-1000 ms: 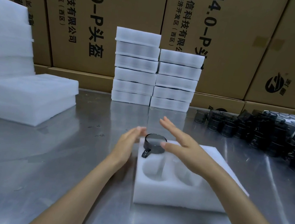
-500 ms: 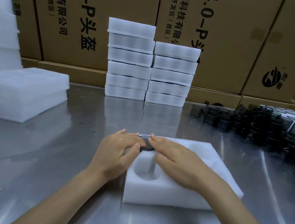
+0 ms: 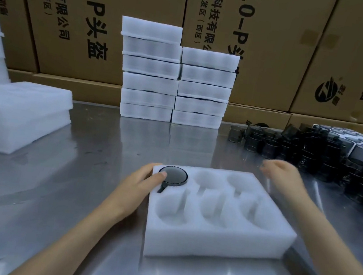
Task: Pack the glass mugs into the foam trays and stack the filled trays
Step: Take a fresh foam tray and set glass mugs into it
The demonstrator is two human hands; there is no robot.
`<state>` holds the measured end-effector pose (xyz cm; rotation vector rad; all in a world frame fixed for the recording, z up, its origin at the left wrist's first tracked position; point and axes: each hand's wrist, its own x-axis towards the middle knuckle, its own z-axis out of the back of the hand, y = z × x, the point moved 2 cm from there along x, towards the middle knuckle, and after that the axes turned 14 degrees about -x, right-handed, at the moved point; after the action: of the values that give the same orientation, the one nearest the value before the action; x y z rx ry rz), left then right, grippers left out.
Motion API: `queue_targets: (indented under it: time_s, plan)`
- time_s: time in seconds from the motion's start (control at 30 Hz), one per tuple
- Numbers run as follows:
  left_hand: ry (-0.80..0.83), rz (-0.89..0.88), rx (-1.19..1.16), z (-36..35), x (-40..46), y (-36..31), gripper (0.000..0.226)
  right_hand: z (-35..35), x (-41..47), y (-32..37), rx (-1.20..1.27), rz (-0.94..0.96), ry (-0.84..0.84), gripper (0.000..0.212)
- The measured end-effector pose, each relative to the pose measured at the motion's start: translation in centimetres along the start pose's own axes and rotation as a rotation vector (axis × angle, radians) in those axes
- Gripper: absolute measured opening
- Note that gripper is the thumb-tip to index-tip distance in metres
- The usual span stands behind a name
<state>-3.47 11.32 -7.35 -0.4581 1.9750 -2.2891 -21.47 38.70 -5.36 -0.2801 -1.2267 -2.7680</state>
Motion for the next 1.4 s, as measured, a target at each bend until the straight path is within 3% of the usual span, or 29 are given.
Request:
queue_targets:
  time_s: [0.2,0.57,0.73,0.97,1.13,1.4]
  plan:
    - [-0.06,0.069,-0.074,-0.3,0.6,0.2,0.035,-1.8,2.5,-2.4,-0.421,-0.065,-0.113,0.046]
    - [-0.108,0.032,-0.063,-0.3,1.1,0.7,0.03,-4.9,9.7,-1.8,-0.776,0.129,-0.162,0.071]
    - [-0.08,-0.036,-0.055,-0.3,2.1,1.5,0.044,-6.0,13.1,-2.6,-0.816,0.165,-0.183,0.073]
    - [-0.07,-0.04,-0.07,-0.2,2.2,1.7,0.06,-6.5,15.1,-3.2,-0.822,0.207,-0.187,0.057]
    - [-0.07,-0.029,-0.052,-0.4,1.7,1.1,0.05,-5.7,13.5,-2.7,-0.747,0.244,-0.281,0.028]
    - [-0.096,0.028,-0.073,-0.6,0.8,0.4,0.032,-5.0,10.3,-2.1,-0.772,0.326,-0.253,0.025]
